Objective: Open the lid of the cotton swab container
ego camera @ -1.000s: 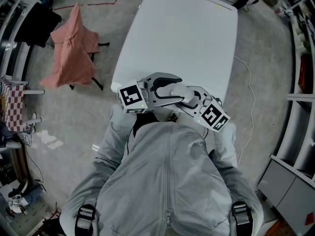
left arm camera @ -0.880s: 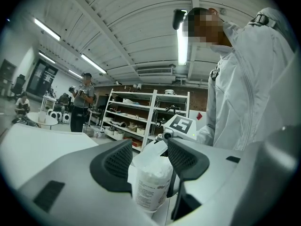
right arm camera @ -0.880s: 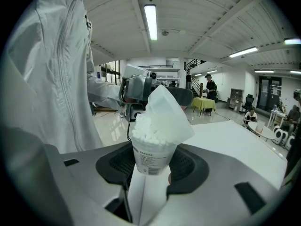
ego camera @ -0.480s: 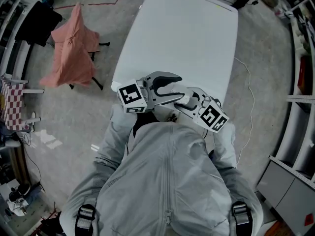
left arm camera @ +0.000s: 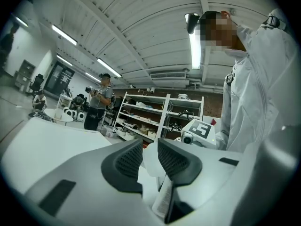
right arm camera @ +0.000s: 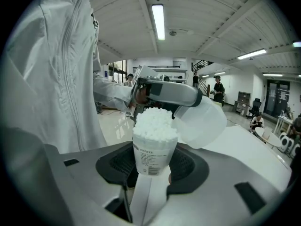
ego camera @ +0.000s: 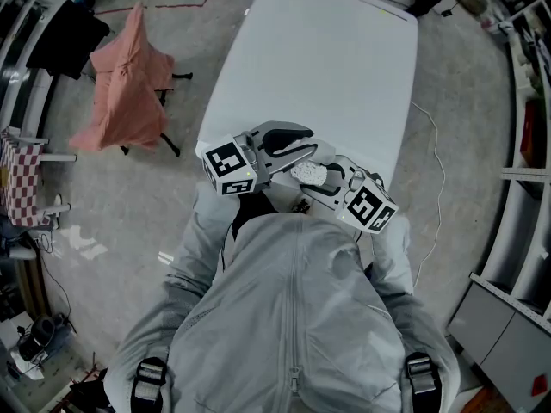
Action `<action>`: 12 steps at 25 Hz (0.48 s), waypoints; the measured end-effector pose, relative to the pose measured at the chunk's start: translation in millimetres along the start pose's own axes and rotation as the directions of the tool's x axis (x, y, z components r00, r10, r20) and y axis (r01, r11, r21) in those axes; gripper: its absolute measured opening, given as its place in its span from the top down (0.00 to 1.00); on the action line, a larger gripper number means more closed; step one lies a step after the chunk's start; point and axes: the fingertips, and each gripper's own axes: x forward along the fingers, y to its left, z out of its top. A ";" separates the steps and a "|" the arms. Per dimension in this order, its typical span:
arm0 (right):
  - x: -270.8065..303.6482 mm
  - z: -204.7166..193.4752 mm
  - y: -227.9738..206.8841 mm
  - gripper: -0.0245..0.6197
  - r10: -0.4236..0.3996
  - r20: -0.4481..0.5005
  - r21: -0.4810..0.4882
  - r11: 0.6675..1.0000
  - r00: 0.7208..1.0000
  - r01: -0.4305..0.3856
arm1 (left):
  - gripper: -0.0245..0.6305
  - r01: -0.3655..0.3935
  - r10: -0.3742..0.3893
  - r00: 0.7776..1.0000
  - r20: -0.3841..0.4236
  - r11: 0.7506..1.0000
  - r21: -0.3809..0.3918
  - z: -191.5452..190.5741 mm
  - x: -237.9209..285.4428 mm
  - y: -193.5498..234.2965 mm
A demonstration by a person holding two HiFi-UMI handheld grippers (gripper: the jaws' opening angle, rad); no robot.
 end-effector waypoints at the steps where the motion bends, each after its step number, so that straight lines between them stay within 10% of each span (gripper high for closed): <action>1: 0.5 0.6 0.2 0.62 0.001 0.001 -0.001 1.000 1.000 -0.001 | 0.80 -0.008 0.008 1.000 -0.004 1.000 -0.001 -1.4 -0.7 1.9; 12: 0.3 2.9 -1.6 0.62 0.010 0.009 0.001 1.000 1.000 -0.010 | 0.83 -0.033 0.033 0.999 -0.026 0.999 -0.034 -9.8 -2.0 12.9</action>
